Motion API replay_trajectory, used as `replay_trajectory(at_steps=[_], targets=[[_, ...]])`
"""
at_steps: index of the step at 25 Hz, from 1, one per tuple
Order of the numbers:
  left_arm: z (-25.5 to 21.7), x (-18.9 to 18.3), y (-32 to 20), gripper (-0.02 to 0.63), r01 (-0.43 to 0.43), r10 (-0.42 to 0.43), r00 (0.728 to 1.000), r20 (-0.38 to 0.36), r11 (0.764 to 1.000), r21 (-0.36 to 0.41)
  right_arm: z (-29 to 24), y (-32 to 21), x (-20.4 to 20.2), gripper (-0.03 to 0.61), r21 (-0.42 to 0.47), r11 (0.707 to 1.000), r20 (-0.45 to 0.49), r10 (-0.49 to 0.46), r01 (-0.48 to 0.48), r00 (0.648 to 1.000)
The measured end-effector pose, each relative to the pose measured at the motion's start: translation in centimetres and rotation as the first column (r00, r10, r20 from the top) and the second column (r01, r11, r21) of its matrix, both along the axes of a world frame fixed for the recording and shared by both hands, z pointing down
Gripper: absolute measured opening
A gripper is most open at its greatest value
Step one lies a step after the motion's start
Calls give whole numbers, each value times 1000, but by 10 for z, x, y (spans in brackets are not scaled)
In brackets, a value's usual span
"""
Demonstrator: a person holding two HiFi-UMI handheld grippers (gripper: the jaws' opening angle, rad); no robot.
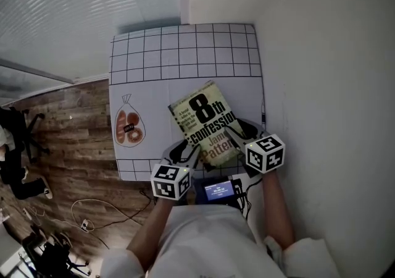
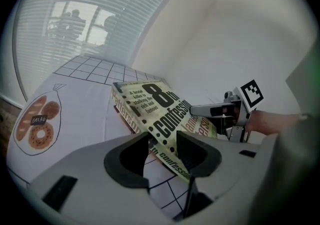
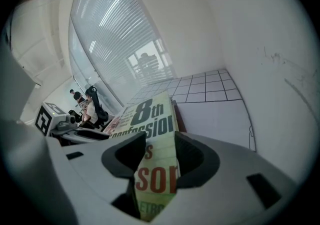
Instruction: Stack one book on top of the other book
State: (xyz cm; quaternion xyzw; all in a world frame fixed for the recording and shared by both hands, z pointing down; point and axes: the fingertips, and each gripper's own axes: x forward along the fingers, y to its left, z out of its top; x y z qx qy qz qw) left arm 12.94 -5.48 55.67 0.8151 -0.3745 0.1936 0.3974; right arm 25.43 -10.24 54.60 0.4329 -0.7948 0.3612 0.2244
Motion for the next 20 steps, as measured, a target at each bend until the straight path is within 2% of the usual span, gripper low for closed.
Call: replay_trajectory(at_steps=[20], targets=[[20,6,-11,165,-11,10,1000,-3,999,-37,22,-13,7,187,-35,999,-20,1,-2,1000]])
